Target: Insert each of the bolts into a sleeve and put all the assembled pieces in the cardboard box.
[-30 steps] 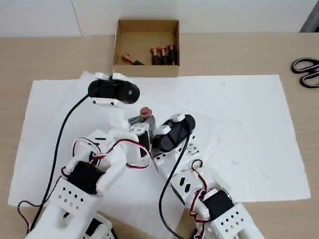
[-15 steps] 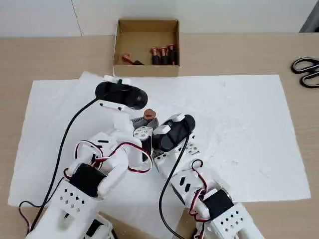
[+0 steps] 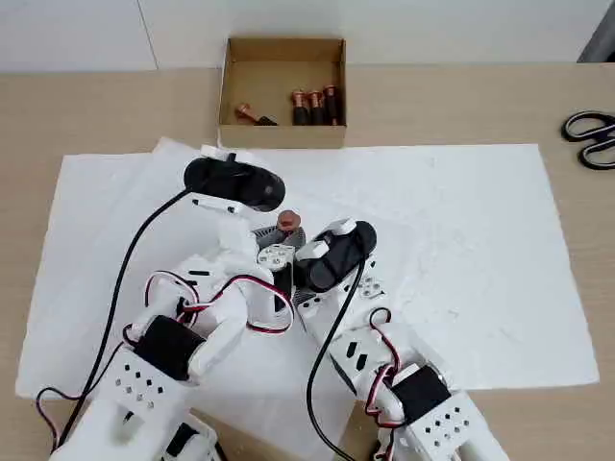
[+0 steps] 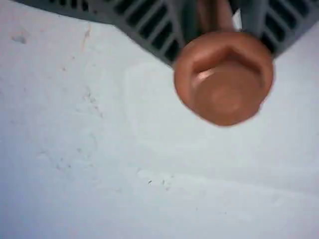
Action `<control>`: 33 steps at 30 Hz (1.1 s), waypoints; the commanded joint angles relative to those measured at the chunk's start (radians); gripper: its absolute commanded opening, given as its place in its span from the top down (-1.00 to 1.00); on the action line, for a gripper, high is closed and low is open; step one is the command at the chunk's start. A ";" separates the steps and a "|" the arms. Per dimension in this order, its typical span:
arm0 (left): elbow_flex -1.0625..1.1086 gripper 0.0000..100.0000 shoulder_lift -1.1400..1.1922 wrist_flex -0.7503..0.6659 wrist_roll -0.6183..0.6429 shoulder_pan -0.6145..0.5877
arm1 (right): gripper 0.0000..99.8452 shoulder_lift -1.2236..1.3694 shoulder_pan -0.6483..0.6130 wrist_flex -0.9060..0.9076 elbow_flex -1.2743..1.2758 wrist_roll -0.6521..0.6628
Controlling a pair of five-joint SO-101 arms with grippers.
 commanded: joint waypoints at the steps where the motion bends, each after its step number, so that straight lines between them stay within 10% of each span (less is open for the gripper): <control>1: 0.013 0.99 0.002 0.005 -0.014 -0.006 | 0.99 -0.007 0.005 -0.028 -0.074 0.008; 33: -0.044 0.98 0.046 0.077 0.021 0.003 | 0.99 -0.205 0.007 -0.028 0.008 0.008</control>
